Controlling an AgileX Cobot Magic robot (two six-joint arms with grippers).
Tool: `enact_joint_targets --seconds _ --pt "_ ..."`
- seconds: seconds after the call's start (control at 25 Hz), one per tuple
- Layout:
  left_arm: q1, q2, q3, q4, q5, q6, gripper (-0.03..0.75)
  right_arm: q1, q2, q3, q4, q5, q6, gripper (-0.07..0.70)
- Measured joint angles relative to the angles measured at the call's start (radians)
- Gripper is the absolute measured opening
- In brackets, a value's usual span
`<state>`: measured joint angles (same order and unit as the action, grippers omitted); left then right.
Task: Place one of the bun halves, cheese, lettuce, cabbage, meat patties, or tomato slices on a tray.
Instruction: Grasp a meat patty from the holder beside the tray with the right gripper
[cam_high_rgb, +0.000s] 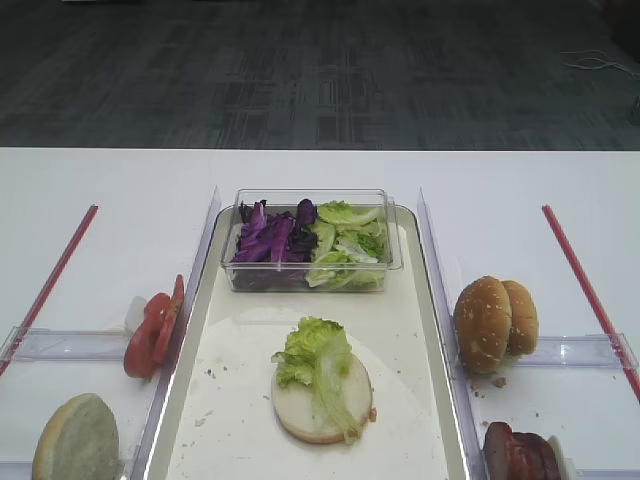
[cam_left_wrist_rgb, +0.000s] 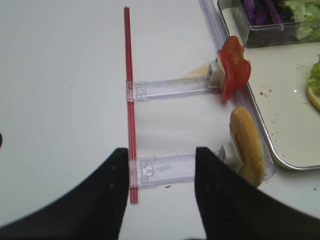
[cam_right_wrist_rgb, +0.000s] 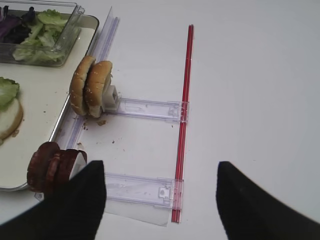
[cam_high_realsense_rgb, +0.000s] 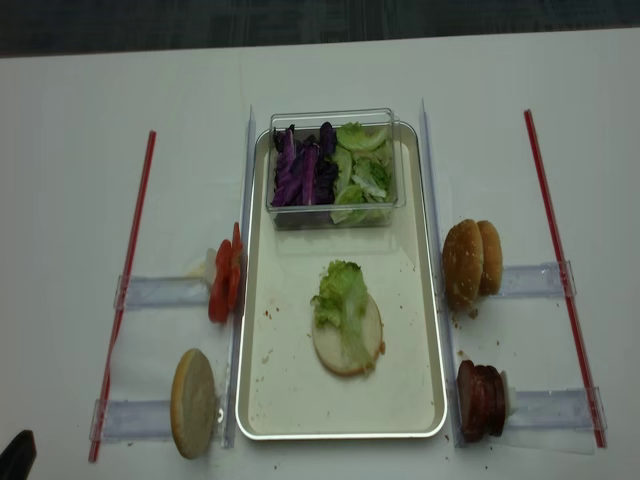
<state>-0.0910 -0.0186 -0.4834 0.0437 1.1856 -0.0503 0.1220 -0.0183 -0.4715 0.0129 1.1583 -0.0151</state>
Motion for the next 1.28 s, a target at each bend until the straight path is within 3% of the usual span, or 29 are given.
enact_joint_targets --seconds 0.8,1.28 --pt "0.000 0.000 0.000 0.000 0.000 0.000 0.297 0.000 0.022 -0.002 0.020 0.000 -0.004 0.490" --pt "0.000 0.000 0.000 0.000 0.000 0.000 0.297 0.000 0.318 -0.108 0.040 0.107 0.074 0.490"
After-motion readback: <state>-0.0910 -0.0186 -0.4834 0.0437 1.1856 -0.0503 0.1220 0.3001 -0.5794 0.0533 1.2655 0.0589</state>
